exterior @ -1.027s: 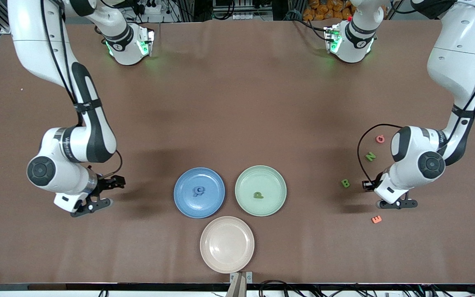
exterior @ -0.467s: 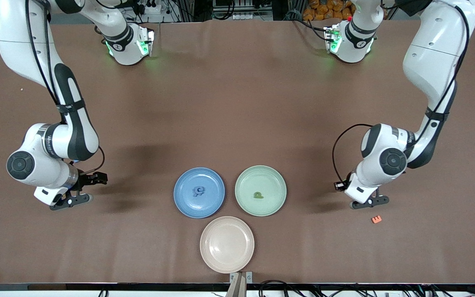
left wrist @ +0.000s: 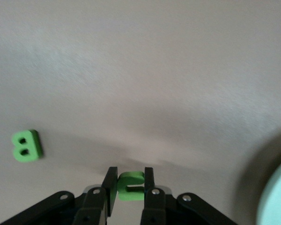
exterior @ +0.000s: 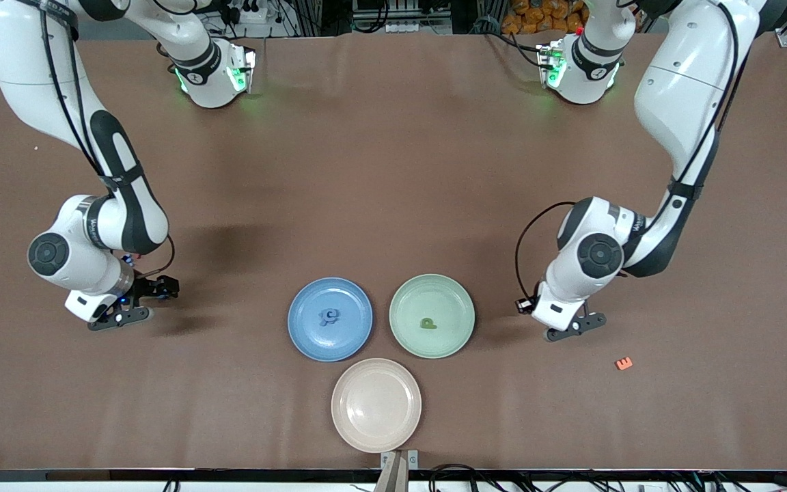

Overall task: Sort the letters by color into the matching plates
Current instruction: 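Place the green u on the green plate while the right gripper grasps the blue 6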

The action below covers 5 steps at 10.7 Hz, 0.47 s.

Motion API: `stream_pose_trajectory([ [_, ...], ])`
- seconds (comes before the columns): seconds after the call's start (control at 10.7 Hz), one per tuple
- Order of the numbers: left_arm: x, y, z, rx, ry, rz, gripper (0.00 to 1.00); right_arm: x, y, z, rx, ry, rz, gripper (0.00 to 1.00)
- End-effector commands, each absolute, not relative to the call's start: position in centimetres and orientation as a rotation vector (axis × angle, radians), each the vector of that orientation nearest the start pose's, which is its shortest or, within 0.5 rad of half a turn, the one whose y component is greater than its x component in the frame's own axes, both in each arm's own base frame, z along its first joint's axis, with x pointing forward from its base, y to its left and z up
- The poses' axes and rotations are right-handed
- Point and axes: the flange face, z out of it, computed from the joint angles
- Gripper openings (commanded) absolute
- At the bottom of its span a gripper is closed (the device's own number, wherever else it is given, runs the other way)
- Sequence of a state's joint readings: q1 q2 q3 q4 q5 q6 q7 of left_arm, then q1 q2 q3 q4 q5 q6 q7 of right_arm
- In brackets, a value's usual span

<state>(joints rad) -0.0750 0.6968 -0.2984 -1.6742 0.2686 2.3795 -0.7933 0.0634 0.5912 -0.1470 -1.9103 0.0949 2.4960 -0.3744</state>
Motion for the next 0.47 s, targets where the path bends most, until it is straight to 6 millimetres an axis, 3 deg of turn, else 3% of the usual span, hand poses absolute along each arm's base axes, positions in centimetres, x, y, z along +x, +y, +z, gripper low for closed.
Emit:
stream_pose_trajectory([
  [0.0, 63.8, -26.7, 21.7, -3.134, -0.57, -0.064, 0.0, 60.8, -5.0, 19.1, -3.129, -0.391, -0.016, 1.0],
  [0.37, 63.8, -31.0, 23.3, -3.156, -0.704, -0.093, 0.0, 59.7, -5.6, 18.0, -3.134, -0.395, -0.036, 0.97],
])
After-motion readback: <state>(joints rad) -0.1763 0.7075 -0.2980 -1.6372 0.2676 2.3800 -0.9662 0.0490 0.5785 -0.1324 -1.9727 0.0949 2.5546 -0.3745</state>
